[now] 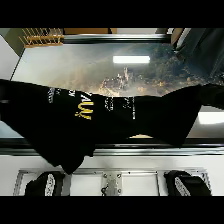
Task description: Fold the clothes and pants, and hang the long-sleeved shirts on hangers.
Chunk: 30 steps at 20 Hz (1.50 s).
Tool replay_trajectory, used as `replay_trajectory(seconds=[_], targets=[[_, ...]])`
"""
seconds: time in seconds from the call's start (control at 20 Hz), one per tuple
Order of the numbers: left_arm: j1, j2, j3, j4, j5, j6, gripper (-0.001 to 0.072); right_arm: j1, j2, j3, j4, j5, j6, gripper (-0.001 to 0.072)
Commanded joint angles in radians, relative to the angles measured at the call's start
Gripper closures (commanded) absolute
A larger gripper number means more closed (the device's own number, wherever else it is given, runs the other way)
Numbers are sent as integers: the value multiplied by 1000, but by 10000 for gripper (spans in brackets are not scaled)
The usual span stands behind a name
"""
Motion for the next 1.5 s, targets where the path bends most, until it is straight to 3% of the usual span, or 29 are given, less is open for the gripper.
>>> replay_trajectory(seconds=[0.0,0.15,0.2,0.25,0.3,0.35,0.4,0.55,0.7,1.0,1.35,1.4,1.45], targets=[[-29,-167,-196,3,6,8,699,14,-214,-10,-11,58,10,699],[-114,-363,-280,1,219,85,699,14,-414,-9,-8,-139,-13,686],[-141,-432,-270,1,290,111,609,14,-466,-8,-1,-214,-13,685],[-159,-493,-242,2,348,114,252,12,-503,-8,21,-270,-13,594],[-166,-554,-196,1,379,113,1,10,-529,-8,42,-317,-12,319],[-160,-604,-142,2,378,113,25,8,-538,-8,48,-345,-13,95],[-146,-640,-97,1,362,112,24,4,-536,-7,51,-364,-13,57],[-90,-700,-26,2,232,121,24,-17,-492,-7,50,-361,-13,57],[-73,-701,-141,1,174,169,24,-15,-418,-21,51,-323,-36,57],[-217,-728,-431,-6,362,202,24,0,-294,-141,50,-315,-40,57],[-340,-868,-349,-6,359,197,24,-1,-238,-209,2,-270,-39,57],[-345,-877,-336,-6,346,194,76,-5,-230,-217,-18,-264,-39,57],[-351,-879,-320,-6,328,193,311,-13,-219,-230,-31,-259,-39,57]])
